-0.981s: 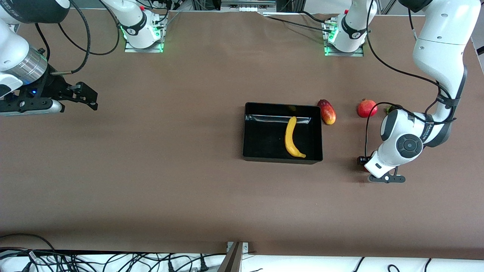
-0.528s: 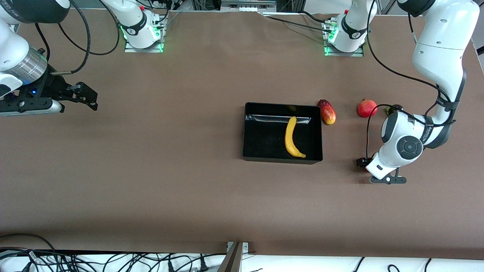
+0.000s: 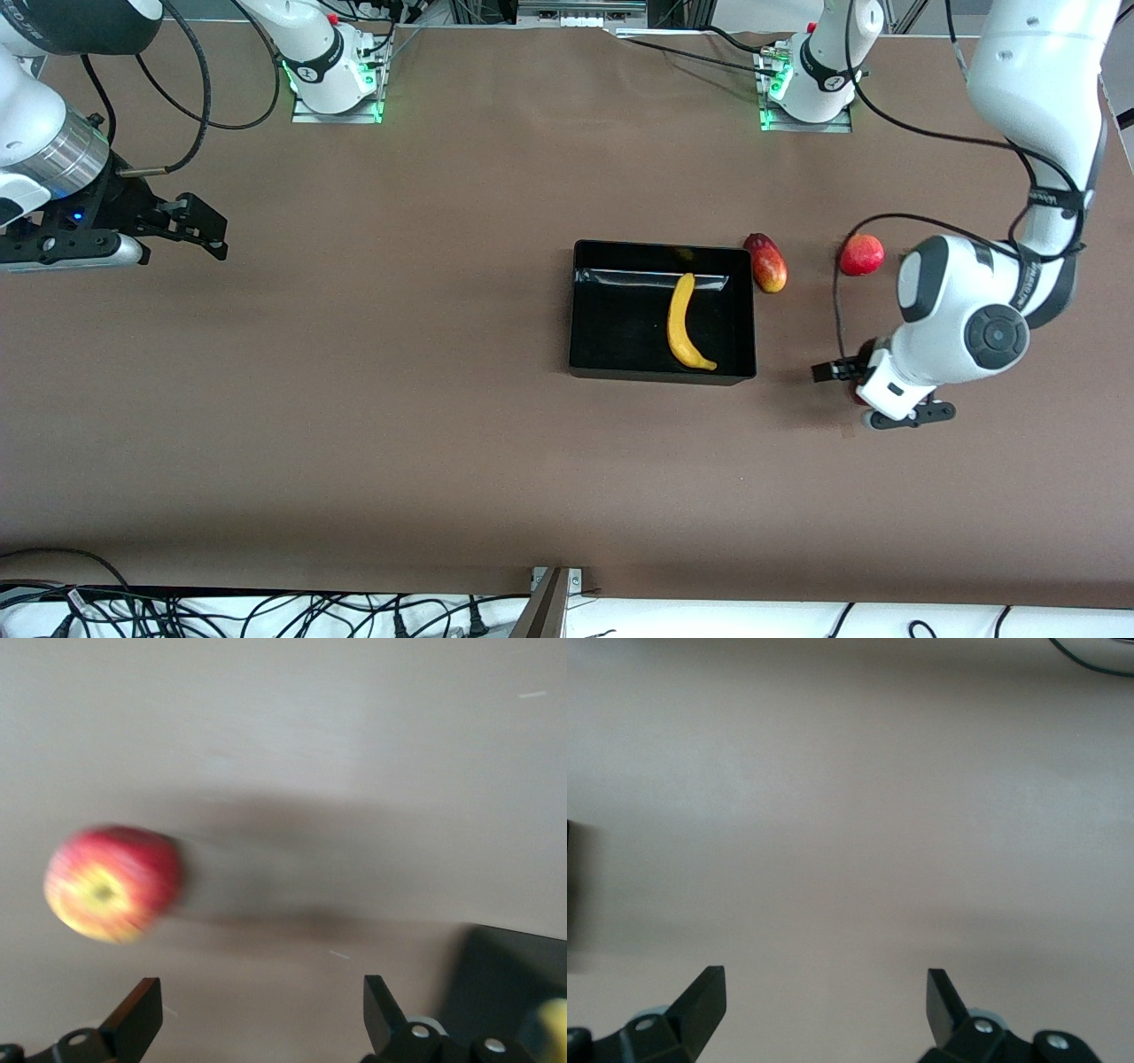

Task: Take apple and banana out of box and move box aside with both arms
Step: 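Move the left gripper back into the tray over the banana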

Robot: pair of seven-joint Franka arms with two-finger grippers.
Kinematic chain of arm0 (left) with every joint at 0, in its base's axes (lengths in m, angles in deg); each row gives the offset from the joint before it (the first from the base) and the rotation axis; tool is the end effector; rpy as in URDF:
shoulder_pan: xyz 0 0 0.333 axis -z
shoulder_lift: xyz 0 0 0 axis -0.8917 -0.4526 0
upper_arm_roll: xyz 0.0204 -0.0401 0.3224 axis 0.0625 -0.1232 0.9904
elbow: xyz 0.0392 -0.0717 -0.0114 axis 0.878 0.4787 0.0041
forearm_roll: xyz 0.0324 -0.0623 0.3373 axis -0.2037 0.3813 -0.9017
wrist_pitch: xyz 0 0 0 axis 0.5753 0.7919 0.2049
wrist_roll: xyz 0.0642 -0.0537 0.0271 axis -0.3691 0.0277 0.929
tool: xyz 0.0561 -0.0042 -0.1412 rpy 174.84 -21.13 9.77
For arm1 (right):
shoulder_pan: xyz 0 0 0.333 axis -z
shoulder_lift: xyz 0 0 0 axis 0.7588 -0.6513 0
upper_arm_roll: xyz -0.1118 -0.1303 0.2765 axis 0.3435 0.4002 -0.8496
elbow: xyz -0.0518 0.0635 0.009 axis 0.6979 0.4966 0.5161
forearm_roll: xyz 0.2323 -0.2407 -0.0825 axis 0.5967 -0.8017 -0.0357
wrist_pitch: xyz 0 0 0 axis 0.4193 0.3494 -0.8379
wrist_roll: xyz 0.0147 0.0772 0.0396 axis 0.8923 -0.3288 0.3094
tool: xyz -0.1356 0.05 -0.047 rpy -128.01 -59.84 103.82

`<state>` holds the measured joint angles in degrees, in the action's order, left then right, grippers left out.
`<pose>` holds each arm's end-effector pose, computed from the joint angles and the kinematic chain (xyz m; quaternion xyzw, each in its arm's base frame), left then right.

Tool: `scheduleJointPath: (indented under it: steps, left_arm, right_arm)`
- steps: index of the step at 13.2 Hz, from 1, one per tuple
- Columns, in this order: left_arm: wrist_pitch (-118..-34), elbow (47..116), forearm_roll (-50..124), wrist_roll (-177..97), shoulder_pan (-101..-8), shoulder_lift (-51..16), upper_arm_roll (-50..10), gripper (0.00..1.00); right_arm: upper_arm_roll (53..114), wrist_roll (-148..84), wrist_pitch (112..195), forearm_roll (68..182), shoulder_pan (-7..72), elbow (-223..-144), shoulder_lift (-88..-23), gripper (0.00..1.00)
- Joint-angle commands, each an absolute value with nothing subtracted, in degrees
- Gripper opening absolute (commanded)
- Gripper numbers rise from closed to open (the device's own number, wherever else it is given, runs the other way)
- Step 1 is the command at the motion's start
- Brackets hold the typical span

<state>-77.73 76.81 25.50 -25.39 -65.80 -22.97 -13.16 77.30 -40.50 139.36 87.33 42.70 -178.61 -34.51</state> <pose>0.6243 -0.0793 0.2880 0.9920 0.1103 -0.0579 0.0207 0.5353 0.0682 0.5562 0.9984 0.0371 0.0430 0.0020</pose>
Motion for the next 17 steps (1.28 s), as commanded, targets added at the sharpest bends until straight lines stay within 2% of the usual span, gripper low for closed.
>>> scheduleJointPath:
  steps: [1, 4, 7, 12, 15, 17]
  left_arm:
    - [-76.45, 78.04, 27.66, -12.75, -58.37, -19.31, -12.43, 1.00]
    - [-77.40, 78.83, 26.79, -2.44, -51.16, -19.74, -12.78, 1.00]
    - [-82.93, 79.97, 26.78, 0.99, -47.72, -22.10, -13.22, 1.00]
    - [-91.99, 88.75, 24.06, 2.85, -46.48, -22.64, -13.66, 1.00]
    - [-93.84, 90.95, 23.97, 3.81, -46.48, -22.64, -14.10, 1.00]
    - [-98.30, 94.02, 21.09, 6.26, -46.39, -22.73, -14.98, 1.00]
  right_arm:
    - [77.22, -40.52, 139.44, 87.63, 42.95, -177.81, -34.91, 1.00]
    - [77.31, -40.52, 139.44, 87.63, 43.12, -177.82, -34.91, 1.00]
    - [77.31, -40.52, 139.44, 87.63, 43.12, -177.82, -34.91, 1.00]
    - [77.31, -40.52, 139.53, 87.54, 43.12, -177.73, -34.91, 1.00]
    - [77.31, -40.52, 139.44, 87.63, 43.12, -177.82, -34.91, 1.00]
    - [77.31, -40.52, 139.27, 87.63, 43.12, -177.82, -34.91, 1.00]
